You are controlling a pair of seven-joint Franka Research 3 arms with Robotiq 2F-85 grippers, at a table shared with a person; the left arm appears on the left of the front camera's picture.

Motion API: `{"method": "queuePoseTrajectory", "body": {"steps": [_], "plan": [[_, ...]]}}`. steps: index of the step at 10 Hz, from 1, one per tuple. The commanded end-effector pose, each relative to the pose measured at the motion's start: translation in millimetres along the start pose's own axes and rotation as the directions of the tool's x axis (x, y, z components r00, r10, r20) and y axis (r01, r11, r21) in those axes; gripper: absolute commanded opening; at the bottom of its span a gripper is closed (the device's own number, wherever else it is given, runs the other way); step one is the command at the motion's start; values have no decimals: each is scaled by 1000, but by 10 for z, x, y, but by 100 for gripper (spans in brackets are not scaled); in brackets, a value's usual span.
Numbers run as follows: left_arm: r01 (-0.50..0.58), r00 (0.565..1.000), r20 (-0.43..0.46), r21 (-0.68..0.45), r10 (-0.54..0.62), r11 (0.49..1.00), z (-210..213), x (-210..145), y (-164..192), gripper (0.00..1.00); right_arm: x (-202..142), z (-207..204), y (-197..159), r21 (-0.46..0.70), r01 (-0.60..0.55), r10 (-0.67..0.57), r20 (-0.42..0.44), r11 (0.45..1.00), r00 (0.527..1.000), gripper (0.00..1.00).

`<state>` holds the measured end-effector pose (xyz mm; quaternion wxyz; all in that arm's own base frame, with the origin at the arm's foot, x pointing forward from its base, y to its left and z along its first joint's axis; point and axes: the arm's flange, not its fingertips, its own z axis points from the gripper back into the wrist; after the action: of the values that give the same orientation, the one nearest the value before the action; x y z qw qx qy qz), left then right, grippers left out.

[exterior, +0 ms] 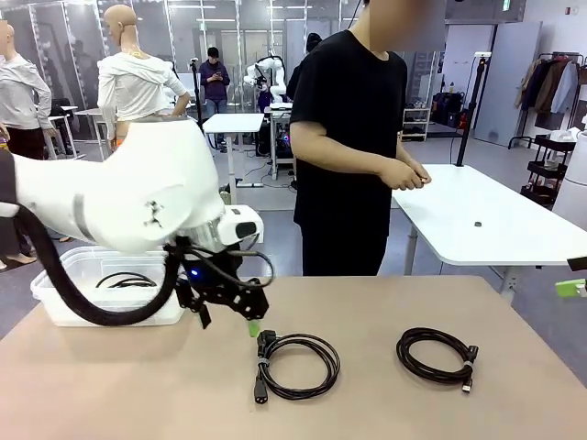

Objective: Organize and store the cables.
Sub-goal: Place the Power Cable into the Organizing box.

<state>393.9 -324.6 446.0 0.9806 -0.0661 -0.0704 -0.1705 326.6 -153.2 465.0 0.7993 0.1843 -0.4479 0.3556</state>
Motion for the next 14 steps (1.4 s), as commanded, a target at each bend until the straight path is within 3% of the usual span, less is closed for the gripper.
{"method": "queuePoseTrajectory", "body": {"steps": [1, 4, 5, 10, 14], "plan": [[-162, 985, 73, 57, 158, 985, -443, 237, -105, 100, 5, -10, 41, -6, 17, -17, -12, 1000, 1000, 100], [-272, 953, 153, 42, 263, 961, -807, 360, -172, 100, 5, -10, 41, -6, 17, -17, -12, 1000, 1000, 100], [-314, 947, 92, 65, 307, 947, -934, 411, -169, 100, 5, -10, 41, -6, 17, -17, -12, 1000, 1000, 100], [-348, 938, 25, 87, 347, 934, -1255, 679, -169, 100, 5, -10, 41, -6, 17, -17, -12, 1000, 1000, 100], [-353, 935, 12, 123, 355, 927, -1419, 672, -208, 100, 5, -10, 41, -6, 17, -17, -12, 1000, 1000, 100]]}}
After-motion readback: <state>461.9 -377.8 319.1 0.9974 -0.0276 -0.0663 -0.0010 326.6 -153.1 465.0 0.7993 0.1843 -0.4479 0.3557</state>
